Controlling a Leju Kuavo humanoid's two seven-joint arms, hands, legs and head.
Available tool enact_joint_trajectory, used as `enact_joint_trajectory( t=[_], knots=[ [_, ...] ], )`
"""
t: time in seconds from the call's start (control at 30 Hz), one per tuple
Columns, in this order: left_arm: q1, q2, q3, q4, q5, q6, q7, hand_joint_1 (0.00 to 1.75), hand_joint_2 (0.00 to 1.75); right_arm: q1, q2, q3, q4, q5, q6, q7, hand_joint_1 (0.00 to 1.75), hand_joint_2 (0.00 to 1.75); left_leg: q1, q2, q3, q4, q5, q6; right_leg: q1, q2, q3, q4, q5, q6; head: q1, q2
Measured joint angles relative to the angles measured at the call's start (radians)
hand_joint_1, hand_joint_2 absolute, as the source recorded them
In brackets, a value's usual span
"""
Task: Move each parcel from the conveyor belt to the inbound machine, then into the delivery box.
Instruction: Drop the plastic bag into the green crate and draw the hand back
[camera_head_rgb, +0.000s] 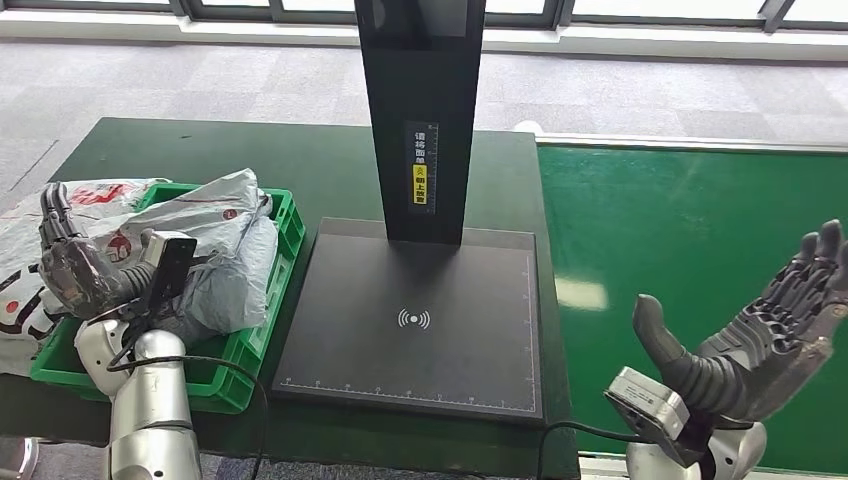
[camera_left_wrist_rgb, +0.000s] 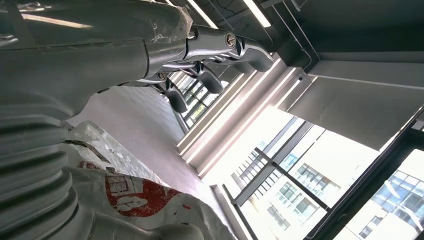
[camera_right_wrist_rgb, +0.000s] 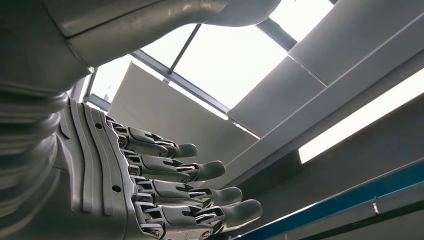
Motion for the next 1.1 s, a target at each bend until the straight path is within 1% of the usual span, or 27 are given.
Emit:
enact_joint_trajectory(
  t=[0.17, 0.23, 0.33, 0.43, 0.53, 0.67, 0.73, 0.77, 0.83, 0.93, 1.0, 1.1],
  knots=[
    [0.001, -0.053, 0.034, -0.077, 0.12, 0.0, -0.142, 0.0, 1.75, -0.001, 0.0, 0.0, 0.003, 0.008, 0.0, 0.013, 0.0, 1.75, 0.0, 0.0, 0.0, 0.0, 0.0, 0.0, 0.0, 0.0, 0.0, 0.0, 0.0, 0.0, 0.0, 0.0],
    [0.004, -0.069, 0.039, -0.11, 0.174, 0.0, -0.177, 0.0, 1.75, -0.001, 0.001, 0.0, 0.003, 0.013, 0.0, 0.018, 0.0, 1.75, 0.0, 0.0, -0.003, 0.0, 0.0, 0.0, 0.0, -0.001, 0.0, 0.0, 0.0, 0.0, 0.0, 0.0],
    [0.025, -0.088, 0.04, -0.173, 0.257, 0.0, -0.19, 0.0, 1.75, -0.001, 0.002, 0.0, 0.003, 0.025, 0.0, 0.026, 0.0, 1.75, 0.0, 0.001, -0.007, 0.0, -0.001, 0.0, 0.0, 0.0, 0.0, 0.0, 0.0, 0.0, 0.0, 0.0],
    [0.061, -0.101, 0.03, -0.242, 0.337, 0.0, -0.192, 0.0, 1.75, -0.001, 0.002, 0.0, 0.003, 0.037, 0.0, 0.037, 0.0, 1.75, 0.0, 0.002, -0.002, 0.0, -0.001, 0.0, 0.0, 0.001, -0.001, 0.0, 0.0, 0.0, 0.0, 0.0],
    [0.117, -0.107, -0.018, -0.317, 0.429, 0.0, -0.188, 0.0, 1.75, -0.001, 0.002, 0.0, 0.005, 0.014, 0.0, 0.031, 0.0, 1.75, 0.0, 0.002, 0.0, 0.0, -0.001, -0.001, 0.0, 0.001, -0.001, 0.0, 0.0, 0.0, 0.0, 0.0],
    [0.192, -0.114, -0.129, -0.404, 0.537, -0.001, -0.188, 0.0, 1.75, -0.001, 0.003, 0.009, 0.028, -0.009, 0.0, 0.016, 0.0, 1.75, 0.0, 0.001, -0.002, 0.0, -0.001, 0.0, 0.0, 0.001, -0.001, -0.001, 0.0, 0.0, 0.0, 0.0],
    [0.232, -0.109, -0.223, -0.435, 0.637, -0.005, -0.198, 0.0, 1.75, -0.004, 0.003, 0.033, 0.078, -0.024, 0.004, 0.006, 0.0, 1.75, 0.0, 0.002, -0.005, 0.0, -0.002, 0.0, 0.0, 0.002, 0.0, -0.001, 0.0, 0.0, 0.0, 0.0],
    [0.254, -0.103, -0.284, -0.449, 0.689, -0.015, -0.198, 0.0, 1.75, -0.006, 0.003, 0.048, 0.112, -0.033, 0.007, -0.002, 0.0, 1.75, 0.0, 0.002, -0.006, 0.0, -0.002, 0.0, 0.0, 0.002, 0.0, -0.001, 0.0, 0.0, 0.0, 0.0],
    [0.294, -0.09, -0.412, -0.467, 0.772, -0.069, -0.192, 0.0, 1.75, -0.01, 0.0, 0.087, 0.178, -0.057, 0.02, -0.01, 0.0, 1.75, 0.0, 0.001, -0.006, 0.0, -0.002, 0.0, 0.0, 0.001, 0.001, -0.001, 0.0, 0.0, 0.0, 0.0],
    [0.347, -0.077, -0.578, -0.467, 0.846, -0.202, -0.185, 0.0, 1.75, -0.012, -0.008, 0.179, 0.262, -0.108, 0.053, -0.005, 0.0, 1.75, 0.0, 0.001, -0.006, 0.0, -0.001, 0.0, 0.0, 0.0, 0.001, -0.001, 0.0, 0.0, 0.0, 0.0],
    [0.369, -0.072, -0.657, -0.464, 0.86, -0.24, -0.184, 0.0, 1.75, -0.013, -0.012, 0.233, 0.299, -0.125, 0.062, -0.002, 0.0, 1.75, 0.0, 0.001, -0.006, 0.0, -0.001, 0.0, 0.0, 0.001, 0.0, -0.001, 0.0, 0.0, 0.0, 0.0],
    [0.389, -0.067, -0.722, -0.462, 0.864, -0.245, -0.184, 0.0, 1.75, -0.013, -0.017, 0.281, 0.334, -0.134, 0.063, 0.004, 0.0, 1.75, 0.0, 0.001, -0.001, 0.0, -0.001, 0.0, 0.0, 0.001, -0.001, -0.001, 0.0, 0.0, 0.0, 0.0]
  ],
)
